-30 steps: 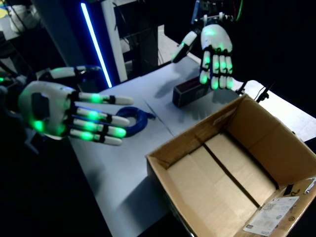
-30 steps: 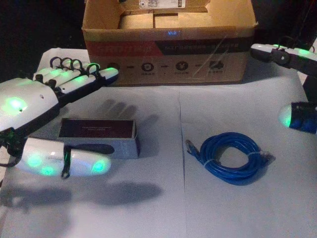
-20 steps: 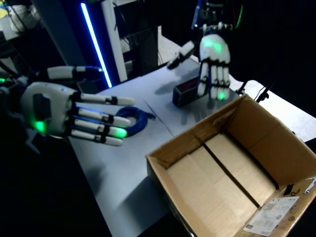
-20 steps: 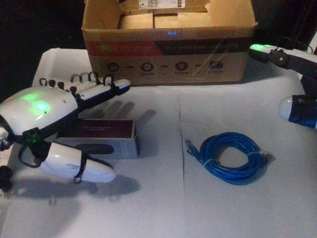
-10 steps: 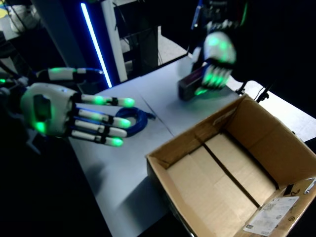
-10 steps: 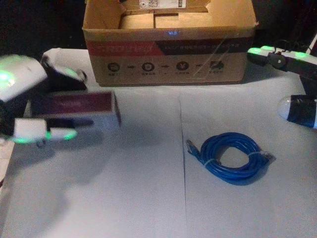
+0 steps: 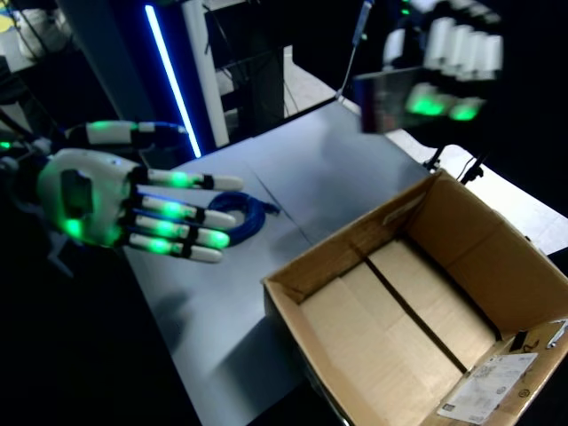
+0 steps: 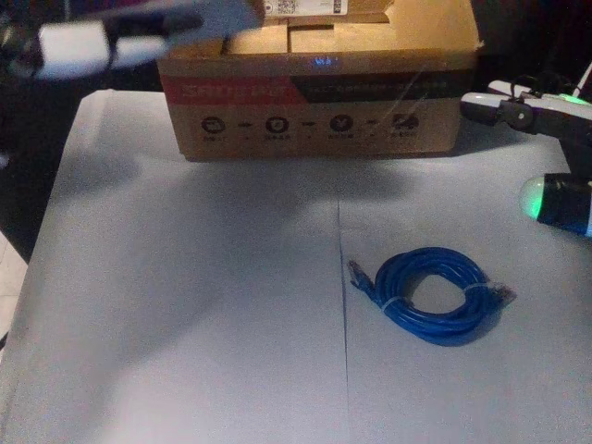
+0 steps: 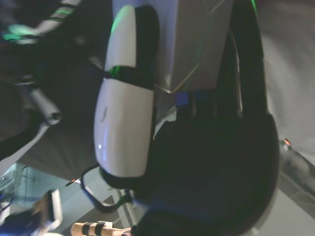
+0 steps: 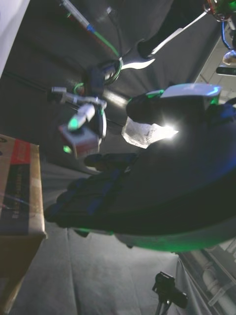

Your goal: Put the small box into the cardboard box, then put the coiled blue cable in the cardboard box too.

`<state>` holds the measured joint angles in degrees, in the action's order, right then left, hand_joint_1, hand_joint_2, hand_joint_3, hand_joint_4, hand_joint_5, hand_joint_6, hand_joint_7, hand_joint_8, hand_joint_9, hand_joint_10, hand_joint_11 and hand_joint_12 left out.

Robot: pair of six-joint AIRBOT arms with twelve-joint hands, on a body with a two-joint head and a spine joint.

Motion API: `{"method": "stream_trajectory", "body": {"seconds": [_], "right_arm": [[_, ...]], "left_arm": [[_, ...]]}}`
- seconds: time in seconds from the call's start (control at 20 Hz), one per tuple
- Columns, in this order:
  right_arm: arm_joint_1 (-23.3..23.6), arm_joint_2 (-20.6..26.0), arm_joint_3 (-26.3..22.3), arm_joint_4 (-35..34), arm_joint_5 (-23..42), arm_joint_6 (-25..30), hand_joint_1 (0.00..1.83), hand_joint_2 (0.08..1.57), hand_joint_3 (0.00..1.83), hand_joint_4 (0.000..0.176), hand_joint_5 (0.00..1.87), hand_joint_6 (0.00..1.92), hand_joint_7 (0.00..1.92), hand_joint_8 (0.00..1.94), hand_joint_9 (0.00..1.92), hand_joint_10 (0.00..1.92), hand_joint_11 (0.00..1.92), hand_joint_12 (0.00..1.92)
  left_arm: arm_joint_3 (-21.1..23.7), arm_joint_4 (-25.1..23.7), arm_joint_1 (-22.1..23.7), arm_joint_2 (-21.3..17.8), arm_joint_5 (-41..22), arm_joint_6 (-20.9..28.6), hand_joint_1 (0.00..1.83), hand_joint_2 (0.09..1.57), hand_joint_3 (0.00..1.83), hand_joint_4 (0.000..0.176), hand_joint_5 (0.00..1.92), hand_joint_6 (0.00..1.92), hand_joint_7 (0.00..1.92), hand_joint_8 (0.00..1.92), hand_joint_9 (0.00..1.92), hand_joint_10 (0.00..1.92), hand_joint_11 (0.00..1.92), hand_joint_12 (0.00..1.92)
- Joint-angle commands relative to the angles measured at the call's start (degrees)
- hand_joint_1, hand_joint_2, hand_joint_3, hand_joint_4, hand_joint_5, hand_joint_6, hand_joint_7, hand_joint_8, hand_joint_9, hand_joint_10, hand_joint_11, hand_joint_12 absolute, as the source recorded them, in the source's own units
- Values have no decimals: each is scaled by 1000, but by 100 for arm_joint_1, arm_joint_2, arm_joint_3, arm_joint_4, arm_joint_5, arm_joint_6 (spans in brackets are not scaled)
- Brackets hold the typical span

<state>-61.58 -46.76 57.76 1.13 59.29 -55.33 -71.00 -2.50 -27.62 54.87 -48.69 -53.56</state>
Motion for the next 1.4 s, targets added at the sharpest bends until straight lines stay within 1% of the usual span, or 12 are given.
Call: {"method": "stream_trajectory", "body": {"seconds": [0.0, 0.15, 0.35, 0.4, 0.5, 0.55, 0.6, 0.65, 0.7, 0.8, 1.05, 1.35], "right_arm": [[95, -16, 27, -103, 666, 46, 226, 1237, 0, 176, 214, 6, 37, 6, 0, 0, 0, 0], [96, -143, 100, -58, 666, 46, 204, 1245, 1, 176, 224, 3, 43, 5, 0, 0, 0, 0], [187, -192, 142, -17, 666, 47, 151, 1248, 3, 176, 201, 0, 66, 0, 0, 0, 0, 0], [216, -214, 157, 12, 666, 47, 144, 1257, 4, 176, 196, 2, 65, 2, 0, 0, 0, 0], [331, -253, 197, 97, 665, 48, 193, 1261, 1, 176, 218, 6, 81, 4, 3, 1, 0, 0], [352, -282, 217, 117, 665, 48, 189, 1260, 0, 176, 217, 2, 84, 2, 3, 0, 0, 0], [360, -300, 229, 129, 665, 48, 185, 1261, 1, 176, 210, 0, 80, 0, 3, 0, 0, 0], [365, -319, 237, 138, 665, 49, 185, 1262, 1, 176, 200, 2, 76, 0, 8, 2, 0, 0], [365, -326, 240, 141, 665, 53, 184, 1258, 0, 176, 213, 6, 83, 3, 14, 4, 0, 0], [364, -332, 244, 142, 665, 66, 204, 1260, 0, 176, 224, 6, 87, 2, 11, 1, 0, 0], [363, -340, 244, 142, 665, 150, 210, 1267, 1, 176, 226, 3, 93, 2, 25, 3, 0, 0], [358, -353, 242, 140, 664, 207, 305, 1218, 0, 176, 225, 0, 90, 2, 13, 4, 0, 0]], "left_arm": [[-143, 63, 257, 124, -289, -10, 1376, 1102, 2, 0, 891, 1094, 1057, 842, 933, 1101, 733, 1008], [-564, 48, 674, 472, 292, -16, 1223, 1102, 0, 23, 969, 970, 1047, 919, 1077, 383, 702, 1200], [-1280, 57, 961, 1263, 1030, -18, 1203, 1131, 1, 40, 936, 1078, 955, 1023, 977, 501, 606, 1328], [-1463, 65, 983, 1472, 1143, -18, 1360, 1131, 1, 0, 864, 1119, 936, 1022, 914, 1186, 677, 1354], [-1685, 74, 1062, 1689, 1301, -18, 1362, 1140, 0, 0, 846, 1209, 929, 1034, 876, 1183, 592, 1266], [-1747, 73, 1107, 1745, 1344, -19, 1203, 1186, 0, 8, 809, 1270, 862, 1157, 831, 850, 584, 1292], [-1775, 73, 1144, 1774, 1362, -20, 1021, 1199, 0, 76, 800, 1260, 724, 728, 885, 541, 601, 1282], [-1798, 70, 1207, 1801, 1375, -41, 818, 1075, 0, 58, 579, 138, 567, 338, 611, 576, 384, 1407], [-1802, 70, 1260, 1811, 1385, -101, 710, 1037, 0, 116, 389, 2, 375, 83, 348, 325, 45, 1308], [-1773, 54, 1384, 1804, 1418, -276, 555, 996, 0, 175, 155, 0, 143, 2, 156, 5, 0, 530], [-1438, 49, 1360, 1511, 1389, -636, 370, 935, 0, 176, 0, 0, 0, 0, 0, 0, 0, 0], [-321, -83, 408, 342, 835, -687, 306, 951, 4, 176, 0, 0, 0, 0, 0, 0, 57, 35]]}}
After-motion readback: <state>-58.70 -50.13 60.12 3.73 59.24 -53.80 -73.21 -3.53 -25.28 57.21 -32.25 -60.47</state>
